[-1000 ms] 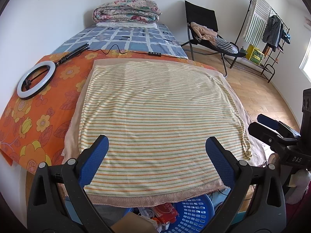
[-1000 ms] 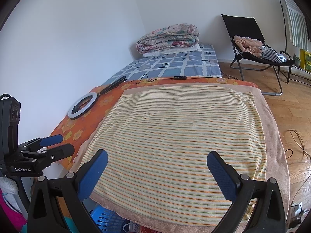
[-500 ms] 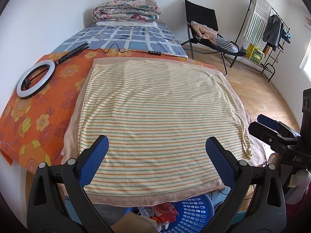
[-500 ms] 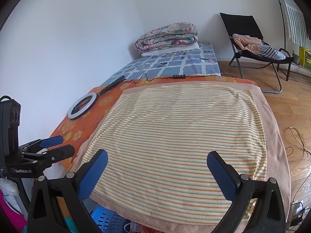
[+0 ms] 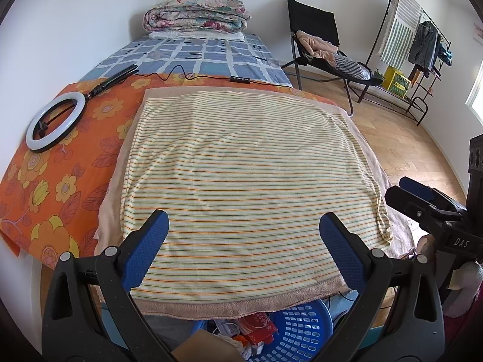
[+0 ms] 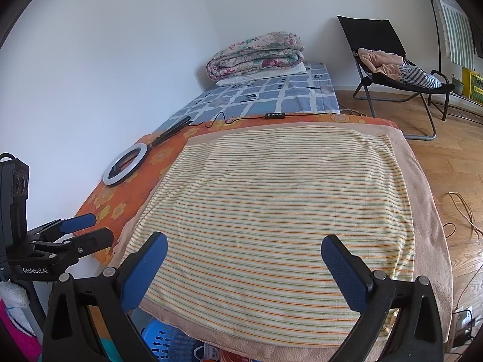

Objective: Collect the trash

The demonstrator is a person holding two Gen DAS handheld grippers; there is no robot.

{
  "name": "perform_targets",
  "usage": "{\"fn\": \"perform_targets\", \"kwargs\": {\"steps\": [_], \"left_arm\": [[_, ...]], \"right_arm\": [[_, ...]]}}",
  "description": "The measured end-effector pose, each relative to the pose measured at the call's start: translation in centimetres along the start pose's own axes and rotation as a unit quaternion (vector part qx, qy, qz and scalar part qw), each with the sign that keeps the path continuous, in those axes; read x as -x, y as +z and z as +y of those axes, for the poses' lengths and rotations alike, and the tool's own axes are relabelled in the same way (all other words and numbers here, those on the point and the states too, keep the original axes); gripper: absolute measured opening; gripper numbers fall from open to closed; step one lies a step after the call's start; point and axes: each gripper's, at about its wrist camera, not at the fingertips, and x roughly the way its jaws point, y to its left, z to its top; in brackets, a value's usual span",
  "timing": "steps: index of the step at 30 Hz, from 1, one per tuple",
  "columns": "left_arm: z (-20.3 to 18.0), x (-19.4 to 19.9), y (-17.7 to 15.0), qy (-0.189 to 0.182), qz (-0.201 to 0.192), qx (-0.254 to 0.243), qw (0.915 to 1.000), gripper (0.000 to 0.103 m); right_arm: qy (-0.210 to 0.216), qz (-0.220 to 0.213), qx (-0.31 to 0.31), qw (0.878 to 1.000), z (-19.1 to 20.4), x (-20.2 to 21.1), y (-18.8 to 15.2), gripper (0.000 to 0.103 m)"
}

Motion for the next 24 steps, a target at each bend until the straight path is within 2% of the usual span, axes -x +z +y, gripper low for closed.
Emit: {"fn": "perform_targets", "kwargs": {"steps": [24], "left_arm": [[0.02, -0.08, 0.12, -0.001, 0.003, 0.000, 1.0000, 0.102]], "right_arm": [[-0.003, 0.000, -0.005, 1.000, 0.03, 0.00, -0.08, 0.103]]}}
